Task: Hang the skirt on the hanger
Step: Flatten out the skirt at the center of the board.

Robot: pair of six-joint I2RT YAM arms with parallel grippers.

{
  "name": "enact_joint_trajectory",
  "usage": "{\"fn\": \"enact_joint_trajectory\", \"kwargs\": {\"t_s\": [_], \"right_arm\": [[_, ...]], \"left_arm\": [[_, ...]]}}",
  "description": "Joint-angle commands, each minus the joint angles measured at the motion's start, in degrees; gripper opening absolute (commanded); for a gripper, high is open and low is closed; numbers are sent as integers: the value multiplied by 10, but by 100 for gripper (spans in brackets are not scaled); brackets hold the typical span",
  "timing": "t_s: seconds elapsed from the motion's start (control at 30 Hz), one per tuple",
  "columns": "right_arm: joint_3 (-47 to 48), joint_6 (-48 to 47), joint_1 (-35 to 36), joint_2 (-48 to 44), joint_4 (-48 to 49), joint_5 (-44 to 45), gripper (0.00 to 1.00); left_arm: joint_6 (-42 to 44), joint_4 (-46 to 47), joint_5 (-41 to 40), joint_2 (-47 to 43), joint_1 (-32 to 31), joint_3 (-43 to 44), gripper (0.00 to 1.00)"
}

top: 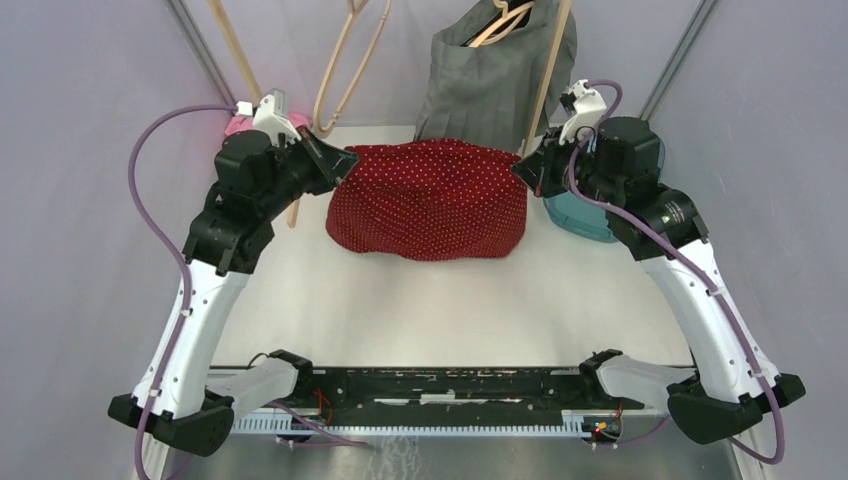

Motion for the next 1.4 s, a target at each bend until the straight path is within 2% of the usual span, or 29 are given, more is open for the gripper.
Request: {"fn": "enact_joint_trajectory", "kwargs": {"t_s": [0.0, 0.2, 0.47, 0.63, 0.73, 0.9, 0.97, 1.07, 1.3, 1.37], "right_arm": [[15, -7, 1, 12, 15, 10, 1], [-11, -13, 1, 17, 28, 21, 1], [10, -27, 1, 91, 87, 59, 1], [79, -39, -7, 177, 111, 74, 1], [138, -49, -13, 209, 107, 68, 1], [191, -51, -16, 208, 91, 32, 1], [159, -47, -16, 180, 98, 17, 1], [39, -29, -16, 120, 138, -6, 1], [-274, 38, -14, -7, 238, -81, 1], [-342, 58, -10, -24, 251, -76, 1]], "left_arm": [[27, -7, -9, 4, 1, 11, 4], [23, 20, -17, -10, 2, -50, 4], [23, 57, -55, 51, 6, -32, 4], [27, 84, -52, 114, 32, 21, 4], [31, 90, -24, 149, 50, 88, 3], [42, 80, 45, 147, 55, 158, 4], [35, 90, 51, 110, 55, 118, 4], [22, 116, 55, 25, 55, 10, 4], [-75, 184, 59, -165, 55, -372, 5], [-104, 192, 49, -203, 55, -467, 9]]}}
